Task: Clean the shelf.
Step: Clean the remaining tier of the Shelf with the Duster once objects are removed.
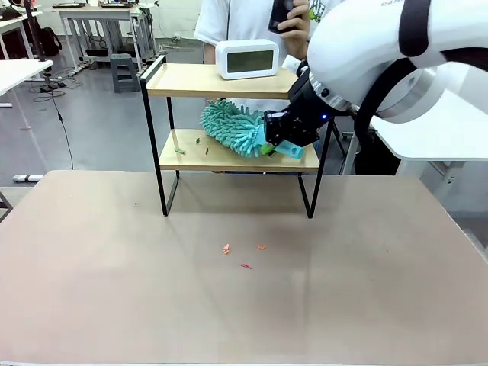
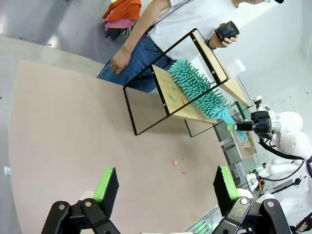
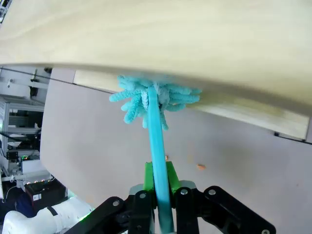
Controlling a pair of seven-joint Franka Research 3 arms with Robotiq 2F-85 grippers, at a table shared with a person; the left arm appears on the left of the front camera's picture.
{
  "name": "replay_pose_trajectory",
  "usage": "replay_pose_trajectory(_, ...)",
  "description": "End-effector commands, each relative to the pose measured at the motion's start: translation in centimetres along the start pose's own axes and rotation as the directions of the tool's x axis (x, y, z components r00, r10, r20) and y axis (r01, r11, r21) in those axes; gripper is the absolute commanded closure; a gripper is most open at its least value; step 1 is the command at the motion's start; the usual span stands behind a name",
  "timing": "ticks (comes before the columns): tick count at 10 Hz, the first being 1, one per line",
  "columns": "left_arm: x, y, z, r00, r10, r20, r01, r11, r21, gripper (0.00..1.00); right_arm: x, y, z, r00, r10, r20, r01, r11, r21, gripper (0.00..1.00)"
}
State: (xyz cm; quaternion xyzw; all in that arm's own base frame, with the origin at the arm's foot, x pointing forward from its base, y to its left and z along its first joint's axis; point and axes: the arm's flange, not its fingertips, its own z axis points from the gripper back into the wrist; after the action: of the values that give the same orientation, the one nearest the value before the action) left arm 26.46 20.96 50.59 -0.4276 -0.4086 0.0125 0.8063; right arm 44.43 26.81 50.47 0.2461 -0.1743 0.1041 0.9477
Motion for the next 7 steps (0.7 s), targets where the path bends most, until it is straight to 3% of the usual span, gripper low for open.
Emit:
replay_pose_trajectory(1,0.0,-0.1,-0.2,1.0,-0.021,0.019,0.021,1.0,-0.014,0.0,0.5,0.4,-0.3,0.999,0.04,-0.037,-0.037,0.996,0.086,0.88)
replay_pose_trajectory(4,0.0,-0.1,-0.2,1.0,-0.021,0.019,0.021,1.0,-0.014,0.0,0.0,0.6,0.0,0.974,0.178,-0.14,-0.152,0.972,0.179,0.88)
replay_pose_trajectory(7,0.0,-0.1,-0.2,1.0,-0.021,0.019,0.021,1.0,-0.014,0.0,-1.3,-2.0,3.4,0.887,0.355,-0.296,-0.319,0.934,0.162,0.88)
